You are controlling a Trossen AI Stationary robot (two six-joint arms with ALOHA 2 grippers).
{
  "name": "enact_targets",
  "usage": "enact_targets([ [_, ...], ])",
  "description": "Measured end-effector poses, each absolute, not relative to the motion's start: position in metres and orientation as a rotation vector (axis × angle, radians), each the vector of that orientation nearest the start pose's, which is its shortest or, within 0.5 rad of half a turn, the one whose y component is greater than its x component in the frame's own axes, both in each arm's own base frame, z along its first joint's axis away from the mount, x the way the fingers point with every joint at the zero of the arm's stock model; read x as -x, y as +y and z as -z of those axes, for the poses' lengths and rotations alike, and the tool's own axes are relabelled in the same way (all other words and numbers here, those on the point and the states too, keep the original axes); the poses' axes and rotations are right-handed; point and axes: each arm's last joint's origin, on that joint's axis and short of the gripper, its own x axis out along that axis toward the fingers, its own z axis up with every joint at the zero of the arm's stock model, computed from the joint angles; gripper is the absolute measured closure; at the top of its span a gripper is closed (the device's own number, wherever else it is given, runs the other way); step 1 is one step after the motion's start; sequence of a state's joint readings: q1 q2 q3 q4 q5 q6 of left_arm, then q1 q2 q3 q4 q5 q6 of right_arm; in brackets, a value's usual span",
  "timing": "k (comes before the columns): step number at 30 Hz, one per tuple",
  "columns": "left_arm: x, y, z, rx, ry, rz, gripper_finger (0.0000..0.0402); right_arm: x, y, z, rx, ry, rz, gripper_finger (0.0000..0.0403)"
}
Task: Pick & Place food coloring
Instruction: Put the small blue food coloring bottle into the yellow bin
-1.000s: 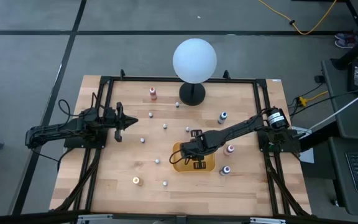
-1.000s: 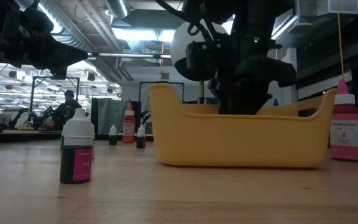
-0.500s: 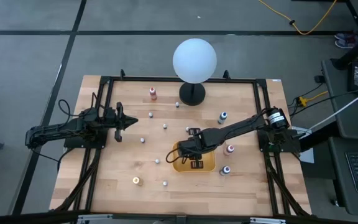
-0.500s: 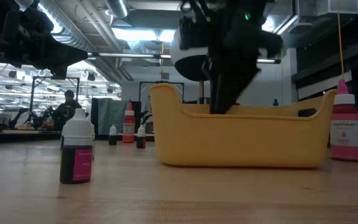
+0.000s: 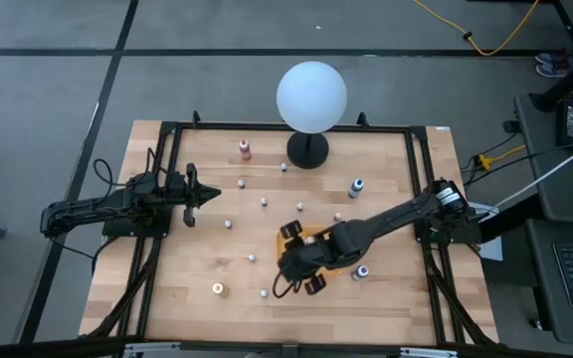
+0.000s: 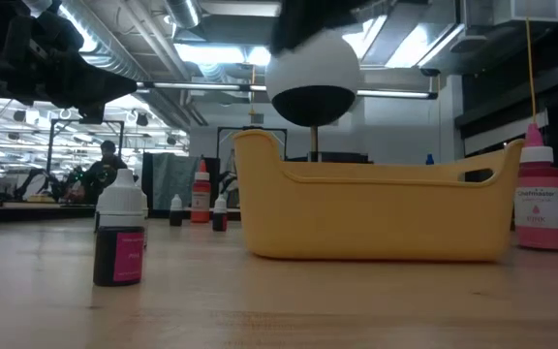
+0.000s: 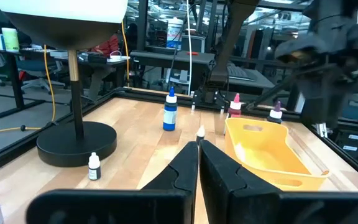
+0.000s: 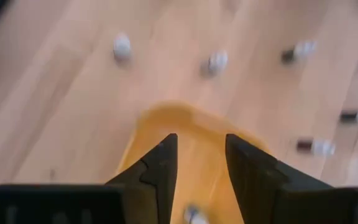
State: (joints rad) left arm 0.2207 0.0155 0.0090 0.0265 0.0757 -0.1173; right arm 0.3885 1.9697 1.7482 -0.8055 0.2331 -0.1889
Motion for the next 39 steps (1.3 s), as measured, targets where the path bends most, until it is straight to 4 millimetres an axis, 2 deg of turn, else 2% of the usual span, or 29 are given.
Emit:
enact_targets([
  [6,-0.096,0.019,-0.168,0.114,-0.028,-0.144,0.039,-0.406,0.152,-0.275,0.494,0.86,-0.295,0.0253],
  [15,-0.096,0.019,-0.168,0.114,-0.028,-0.144,0.0393,-0.423,0.134,-0.278,0.5,0.771,-0.274,0.0174],
  [20,-0.096,0.019,-0.168,0.114,-0.028,-0.144,0.0391,-0.445,0.133,-0.266,0.512,0.847,-0.271,0.0168],
  [26,-0.096,0.019,-0.168,0.114,-0.029,-0.144,0.0389,-0.473,0.135,-0.249,0.582,0.958,-0.325,0.0182],
  [31,-0.096,0.019,-0.168,0.114,-0.028,-0.144,0.0391,-0.494,0.128,-0.228,0.53,1.0,-0.394,0.0192],
  [39,-0.096,0.019,-0.168,0.114,-0.028,-0.144,0.039,-0.506,0.108,-0.2,0.522,1.064,-0.415,0.0193],
])
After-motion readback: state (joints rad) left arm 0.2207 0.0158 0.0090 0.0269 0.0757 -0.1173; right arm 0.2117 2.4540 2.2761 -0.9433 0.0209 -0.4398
